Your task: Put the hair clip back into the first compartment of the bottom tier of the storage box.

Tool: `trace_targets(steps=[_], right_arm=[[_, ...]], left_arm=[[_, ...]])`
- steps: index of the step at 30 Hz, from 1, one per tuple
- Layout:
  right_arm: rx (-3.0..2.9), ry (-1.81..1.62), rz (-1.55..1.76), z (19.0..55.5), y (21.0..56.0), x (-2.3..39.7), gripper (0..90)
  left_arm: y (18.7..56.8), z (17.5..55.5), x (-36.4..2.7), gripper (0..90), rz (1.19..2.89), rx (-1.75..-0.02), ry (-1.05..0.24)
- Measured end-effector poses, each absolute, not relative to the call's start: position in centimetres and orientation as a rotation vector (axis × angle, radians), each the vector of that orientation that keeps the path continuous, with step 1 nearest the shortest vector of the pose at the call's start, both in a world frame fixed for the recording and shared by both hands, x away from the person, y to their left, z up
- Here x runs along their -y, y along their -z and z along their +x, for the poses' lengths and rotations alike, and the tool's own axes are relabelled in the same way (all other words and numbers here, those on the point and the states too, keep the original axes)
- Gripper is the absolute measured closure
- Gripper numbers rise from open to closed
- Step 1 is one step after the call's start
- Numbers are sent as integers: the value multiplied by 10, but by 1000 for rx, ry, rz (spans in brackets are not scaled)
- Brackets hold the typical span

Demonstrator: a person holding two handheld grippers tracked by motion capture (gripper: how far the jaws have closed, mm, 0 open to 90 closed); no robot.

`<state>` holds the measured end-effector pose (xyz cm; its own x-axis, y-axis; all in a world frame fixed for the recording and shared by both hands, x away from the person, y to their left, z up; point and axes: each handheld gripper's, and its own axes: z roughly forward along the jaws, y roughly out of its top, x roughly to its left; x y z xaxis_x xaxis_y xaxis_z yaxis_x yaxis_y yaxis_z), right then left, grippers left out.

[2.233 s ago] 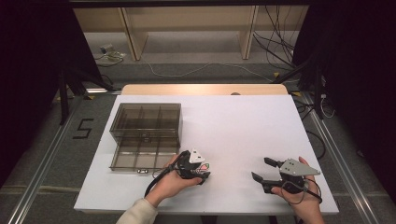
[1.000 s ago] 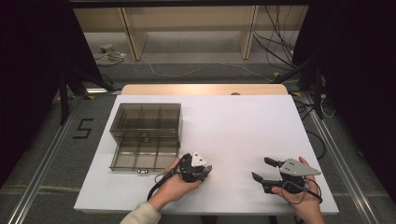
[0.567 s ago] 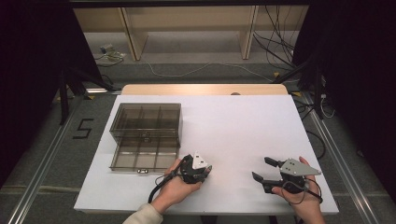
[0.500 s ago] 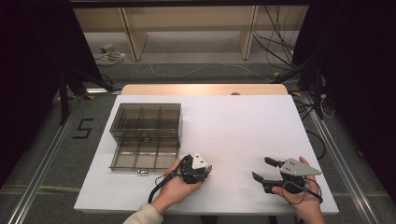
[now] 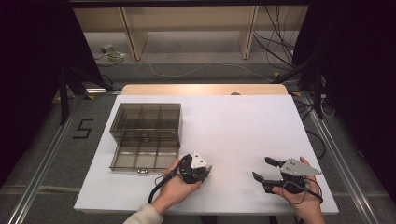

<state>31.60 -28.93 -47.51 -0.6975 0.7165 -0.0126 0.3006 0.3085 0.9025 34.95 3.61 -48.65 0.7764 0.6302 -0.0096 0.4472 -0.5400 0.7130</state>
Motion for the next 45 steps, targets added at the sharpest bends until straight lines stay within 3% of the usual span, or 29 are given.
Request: trace_targets(steps=[45], right_arm=[[-2166, -1361, 899, 316, 475, 289, 260]], left_arm=[[473, 349, -46, 814, 2148, -798, -397]])
